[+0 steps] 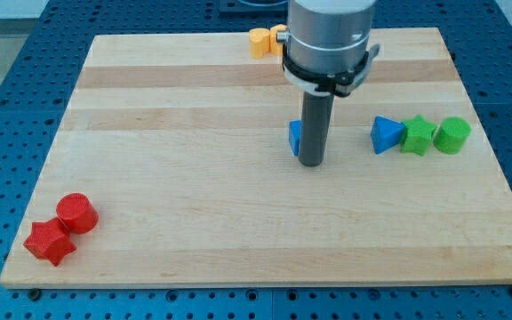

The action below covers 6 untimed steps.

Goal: Place arm on parallel left to blue cube

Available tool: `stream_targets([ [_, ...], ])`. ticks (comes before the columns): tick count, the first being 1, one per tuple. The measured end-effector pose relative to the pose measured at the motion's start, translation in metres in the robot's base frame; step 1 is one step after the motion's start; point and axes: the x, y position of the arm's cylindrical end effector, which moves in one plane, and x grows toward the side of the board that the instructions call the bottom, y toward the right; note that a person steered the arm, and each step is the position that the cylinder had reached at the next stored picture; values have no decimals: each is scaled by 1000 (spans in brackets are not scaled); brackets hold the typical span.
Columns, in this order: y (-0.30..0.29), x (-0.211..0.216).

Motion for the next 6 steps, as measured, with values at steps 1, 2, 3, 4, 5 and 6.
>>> stream_targets([
  [1, -2, 20],
  [2, -35, 26],
  [3, -73, -2],
  [4, -88, -29],
  [5, -74, -40],
  [6, -56, -40],
])
